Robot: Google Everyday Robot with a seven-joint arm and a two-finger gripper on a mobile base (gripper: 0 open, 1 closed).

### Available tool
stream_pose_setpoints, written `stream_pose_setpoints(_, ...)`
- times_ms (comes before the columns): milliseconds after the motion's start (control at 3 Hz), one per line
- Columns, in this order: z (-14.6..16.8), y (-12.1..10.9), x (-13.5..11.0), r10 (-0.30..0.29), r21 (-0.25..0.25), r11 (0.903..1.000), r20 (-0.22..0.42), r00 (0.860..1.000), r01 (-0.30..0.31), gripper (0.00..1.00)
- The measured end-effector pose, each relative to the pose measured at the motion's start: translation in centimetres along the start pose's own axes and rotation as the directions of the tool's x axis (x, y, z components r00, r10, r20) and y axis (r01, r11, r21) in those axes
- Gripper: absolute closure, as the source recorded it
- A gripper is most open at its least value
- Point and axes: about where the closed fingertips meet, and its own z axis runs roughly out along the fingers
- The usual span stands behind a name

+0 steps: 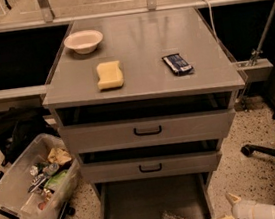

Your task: Pick water bottle from bottom drawer and place on counter

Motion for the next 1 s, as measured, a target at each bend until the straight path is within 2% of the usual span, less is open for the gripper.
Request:
stream_pose_setpoints(667,3.6,0.1,1.8,0.032,-0.030,0.9990,0.010,0.999,-0.032,0.00)
stream_pose_setpoints(1000,4.3,0.4,2.1,-0.002,0.004,1.0000,-0.006,1.000,0.002,0.00)
